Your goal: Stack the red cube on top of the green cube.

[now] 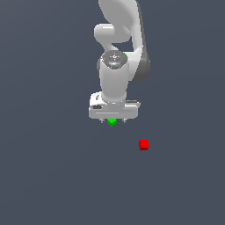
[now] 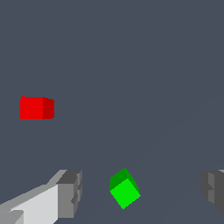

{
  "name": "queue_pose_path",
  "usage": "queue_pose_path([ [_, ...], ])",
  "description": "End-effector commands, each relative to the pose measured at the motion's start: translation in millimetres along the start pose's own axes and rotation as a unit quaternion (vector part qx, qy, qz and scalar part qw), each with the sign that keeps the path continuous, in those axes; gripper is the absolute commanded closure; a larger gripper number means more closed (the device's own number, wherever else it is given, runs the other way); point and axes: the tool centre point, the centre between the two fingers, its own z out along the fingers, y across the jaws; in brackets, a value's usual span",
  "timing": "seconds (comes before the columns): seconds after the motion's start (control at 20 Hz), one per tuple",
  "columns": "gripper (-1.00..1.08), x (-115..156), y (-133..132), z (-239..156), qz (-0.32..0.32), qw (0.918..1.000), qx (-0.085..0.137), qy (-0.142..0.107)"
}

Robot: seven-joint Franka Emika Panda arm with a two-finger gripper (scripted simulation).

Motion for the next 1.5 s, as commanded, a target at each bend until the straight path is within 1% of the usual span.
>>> queue_pose_path([
  [0.0, -0.92, 0.0, 0.0, 0.0, 0.000, 1.0000, 0.000, 0.000],
  [0.2, -0.92, 1.6, -6.1, 3.6, 0.000, 1.0000, 0.000, 0.000],
  [0.4, -0.92, 6.3, -23.0, 14.5, 0.002, 1.0000, 0.001, -0.001],
  [0.6, -0.92, 13.9, -49.6, 31.4, 0.004, 1.0000, 0.002, -0.002],
  [1.05, -0.92, 37.1, -122.9, 77.9, 0.009, 0.9999, 0.003, -0.004],
  [1.25, -0.92, 45.2, -144.7, 91.7, 0.011, 0.9999, 0.004, -0.005],
  [1.45, -0.92, 50.4, -158.3, 100.0, 0.012, 0.9999, 0.004, -0.005],
])
